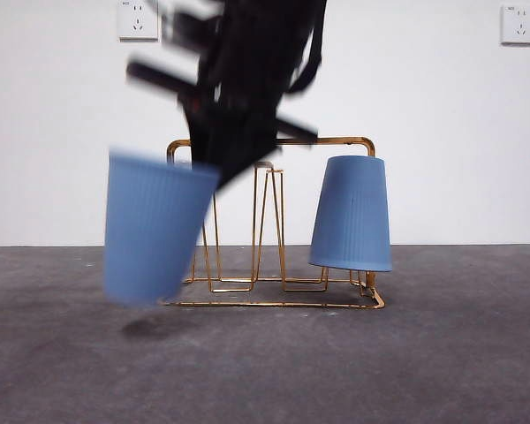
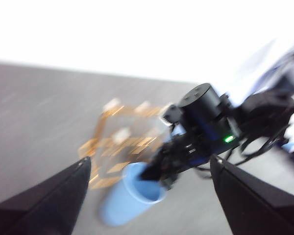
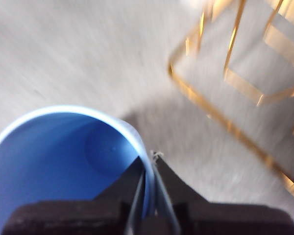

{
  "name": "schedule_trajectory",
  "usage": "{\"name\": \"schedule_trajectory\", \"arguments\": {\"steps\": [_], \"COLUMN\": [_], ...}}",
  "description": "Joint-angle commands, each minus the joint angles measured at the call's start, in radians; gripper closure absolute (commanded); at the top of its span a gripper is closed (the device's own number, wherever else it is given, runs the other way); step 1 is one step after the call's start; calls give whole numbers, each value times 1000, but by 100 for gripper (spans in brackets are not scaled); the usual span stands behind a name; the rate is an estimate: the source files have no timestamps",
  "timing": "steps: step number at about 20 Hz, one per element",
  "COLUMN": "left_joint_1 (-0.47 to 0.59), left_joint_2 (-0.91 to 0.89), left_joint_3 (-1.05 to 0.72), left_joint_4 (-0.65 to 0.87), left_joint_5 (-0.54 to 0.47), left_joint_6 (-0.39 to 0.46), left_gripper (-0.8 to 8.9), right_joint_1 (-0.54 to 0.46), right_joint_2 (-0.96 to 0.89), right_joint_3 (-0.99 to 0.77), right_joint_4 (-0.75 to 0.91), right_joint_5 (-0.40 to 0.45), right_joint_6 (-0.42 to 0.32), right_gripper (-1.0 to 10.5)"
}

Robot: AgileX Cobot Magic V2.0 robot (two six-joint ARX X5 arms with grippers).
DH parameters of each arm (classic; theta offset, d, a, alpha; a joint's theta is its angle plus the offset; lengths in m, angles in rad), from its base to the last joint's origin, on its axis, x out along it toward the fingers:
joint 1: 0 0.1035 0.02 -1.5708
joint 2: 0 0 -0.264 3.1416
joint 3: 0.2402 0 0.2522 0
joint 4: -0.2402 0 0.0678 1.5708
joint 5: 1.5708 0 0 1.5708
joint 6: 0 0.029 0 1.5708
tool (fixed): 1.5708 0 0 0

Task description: Pick up cup 1,put cup 1 in the cup rack,pick up cup 2,put cup 2 in the cup rack

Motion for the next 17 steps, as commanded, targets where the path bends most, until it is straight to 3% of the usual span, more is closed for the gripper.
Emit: {"name": "schedule_trajectory", "arguments": {"steps": [1, 7, 12, 17], "left_joint_1": [-24, -72, -77, -77], "left_joint_2": [-4, 13, 111, 228], "left_joint_3": [-4, -4, -4, -4], "left_joint_4": [127, 591, 813, 968], "left_joint_5": [12, 218, 376, 472], "left_joint_6": [60, 222, 269, 270], "left_gripper": [405, 405, 354, 336], "right_joint_1": [2, 2, 2, 2], "right_joint_2": [-161, -558, -714, -728], "right_joint_3": [2, 2, 2, 2], "right_joint_4": [69, 338, 580, 675], "right_joint_5": [0, -15, -180, -299], "right_joint_6": [12, 35, 90, 151], "right_gripper": [958, 959, 958, 958]}}
